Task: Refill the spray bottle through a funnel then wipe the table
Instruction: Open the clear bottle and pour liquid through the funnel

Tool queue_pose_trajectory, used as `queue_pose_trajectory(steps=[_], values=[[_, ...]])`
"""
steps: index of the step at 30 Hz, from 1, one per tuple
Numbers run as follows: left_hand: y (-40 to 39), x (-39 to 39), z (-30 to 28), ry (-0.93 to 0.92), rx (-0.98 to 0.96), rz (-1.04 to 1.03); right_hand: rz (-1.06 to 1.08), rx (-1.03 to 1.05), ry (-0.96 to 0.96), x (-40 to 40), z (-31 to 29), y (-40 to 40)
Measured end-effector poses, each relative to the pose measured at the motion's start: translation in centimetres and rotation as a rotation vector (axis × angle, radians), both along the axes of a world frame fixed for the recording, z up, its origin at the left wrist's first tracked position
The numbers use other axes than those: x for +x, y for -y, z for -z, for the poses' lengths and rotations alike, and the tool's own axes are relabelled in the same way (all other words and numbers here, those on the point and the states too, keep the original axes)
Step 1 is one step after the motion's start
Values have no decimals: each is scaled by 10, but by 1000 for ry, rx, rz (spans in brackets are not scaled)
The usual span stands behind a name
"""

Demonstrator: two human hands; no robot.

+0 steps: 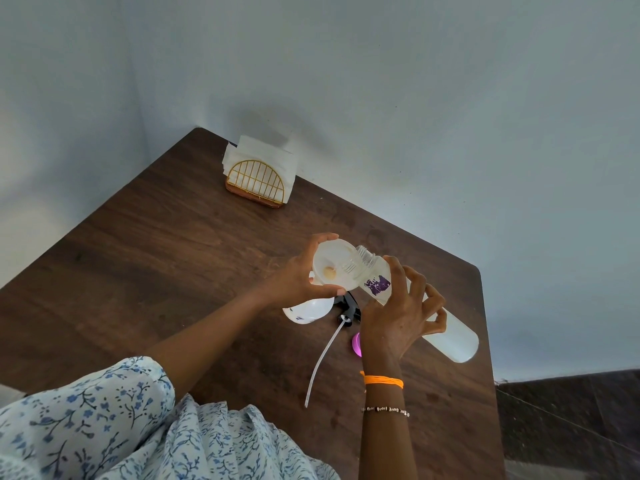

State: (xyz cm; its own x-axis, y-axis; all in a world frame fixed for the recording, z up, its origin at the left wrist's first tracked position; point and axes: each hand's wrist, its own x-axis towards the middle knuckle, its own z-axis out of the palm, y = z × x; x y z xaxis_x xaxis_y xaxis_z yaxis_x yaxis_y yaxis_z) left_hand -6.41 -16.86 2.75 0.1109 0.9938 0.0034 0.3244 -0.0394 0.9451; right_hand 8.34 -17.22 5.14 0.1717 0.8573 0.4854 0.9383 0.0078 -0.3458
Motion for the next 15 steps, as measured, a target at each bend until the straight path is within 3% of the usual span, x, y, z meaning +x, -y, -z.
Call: queue_pose_trajectory(steps=[15], values=[[-1, -1, 2, 8, 4, -5, -2, 7, 15, -1, -1, 0]])
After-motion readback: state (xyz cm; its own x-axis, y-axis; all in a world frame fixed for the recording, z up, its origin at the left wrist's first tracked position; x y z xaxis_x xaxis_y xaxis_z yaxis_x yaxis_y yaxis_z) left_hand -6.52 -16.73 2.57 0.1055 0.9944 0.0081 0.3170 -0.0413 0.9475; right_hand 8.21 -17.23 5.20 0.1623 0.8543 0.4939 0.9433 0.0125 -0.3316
